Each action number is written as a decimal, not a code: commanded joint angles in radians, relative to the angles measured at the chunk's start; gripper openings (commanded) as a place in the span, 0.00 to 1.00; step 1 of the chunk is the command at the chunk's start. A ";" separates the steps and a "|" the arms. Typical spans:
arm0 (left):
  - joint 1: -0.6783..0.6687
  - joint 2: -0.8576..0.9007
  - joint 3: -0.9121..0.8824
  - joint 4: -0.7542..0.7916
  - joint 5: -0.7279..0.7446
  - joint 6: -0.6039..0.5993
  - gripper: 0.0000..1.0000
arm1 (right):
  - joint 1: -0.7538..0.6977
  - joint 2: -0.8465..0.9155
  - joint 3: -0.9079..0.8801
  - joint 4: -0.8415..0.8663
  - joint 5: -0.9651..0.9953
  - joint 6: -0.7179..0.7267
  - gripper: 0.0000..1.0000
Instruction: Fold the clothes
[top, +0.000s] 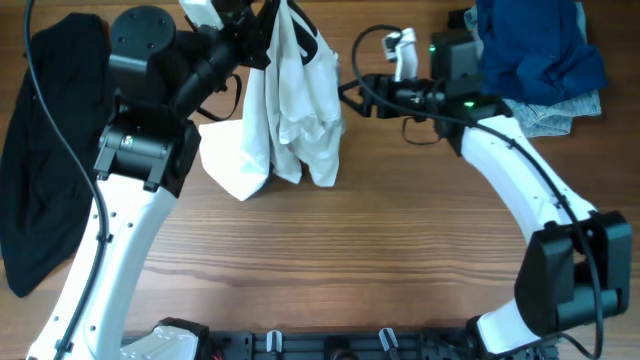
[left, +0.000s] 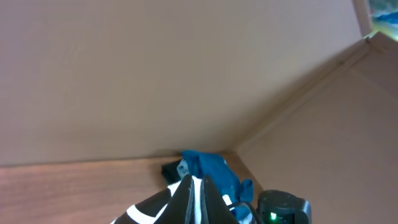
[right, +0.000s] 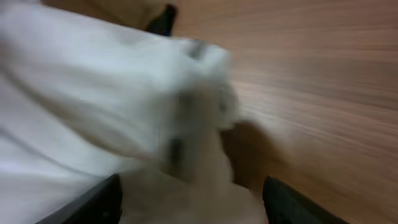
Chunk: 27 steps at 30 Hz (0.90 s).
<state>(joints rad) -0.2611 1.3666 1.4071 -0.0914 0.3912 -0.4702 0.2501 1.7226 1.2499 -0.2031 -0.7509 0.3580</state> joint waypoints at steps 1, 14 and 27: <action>-0.003 -0.013 0.015 -0.005 0.013 -0.009 0.04 | 0.033 0.009 0.006 0.085 -0.037 0.114 0.73; -0.003 -0.013 0.015 -0.007 0.012 -0.009 0.04 | 0.039 0.022 -0.001 0.105 -0.083 0.143 0.72; -0.003 -0.013 0.014 -0.007 -0.026 -0.009 0.04 | 0.091 0.076 -0.001 0.246 -0.116 0.221 0.46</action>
<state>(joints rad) -0.2607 1.3666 1.4071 -0.1101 0.3828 -0.4702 0.3397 1.7809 1.2499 0.0021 -0.8318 0.5438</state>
